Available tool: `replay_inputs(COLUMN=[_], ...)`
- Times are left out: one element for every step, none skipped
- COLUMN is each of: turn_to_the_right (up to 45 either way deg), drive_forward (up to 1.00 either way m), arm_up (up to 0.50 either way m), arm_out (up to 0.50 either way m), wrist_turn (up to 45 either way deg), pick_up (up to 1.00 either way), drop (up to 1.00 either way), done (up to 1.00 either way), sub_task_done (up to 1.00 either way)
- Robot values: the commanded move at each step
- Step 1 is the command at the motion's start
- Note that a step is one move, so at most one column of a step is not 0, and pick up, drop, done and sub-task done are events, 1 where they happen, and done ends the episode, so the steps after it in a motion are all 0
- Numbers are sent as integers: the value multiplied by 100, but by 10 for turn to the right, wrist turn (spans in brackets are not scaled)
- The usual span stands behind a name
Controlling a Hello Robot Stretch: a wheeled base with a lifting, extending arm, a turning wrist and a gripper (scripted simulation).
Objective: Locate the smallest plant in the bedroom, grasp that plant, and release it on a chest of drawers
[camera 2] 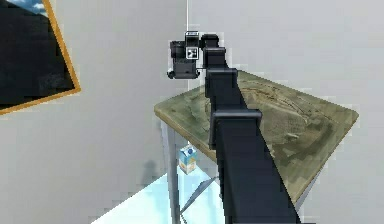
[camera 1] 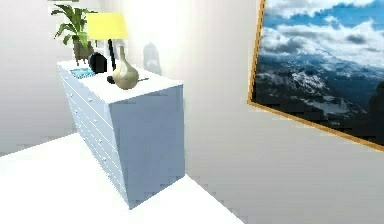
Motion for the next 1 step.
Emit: replay_inputs(turn_to_the_right=[0], drive_forward=[0], arm_up=[0], arm_out=[0], wrist_turn=[420], pick_up=[0], drop=[0], done=[0], sub_task_done=[0])
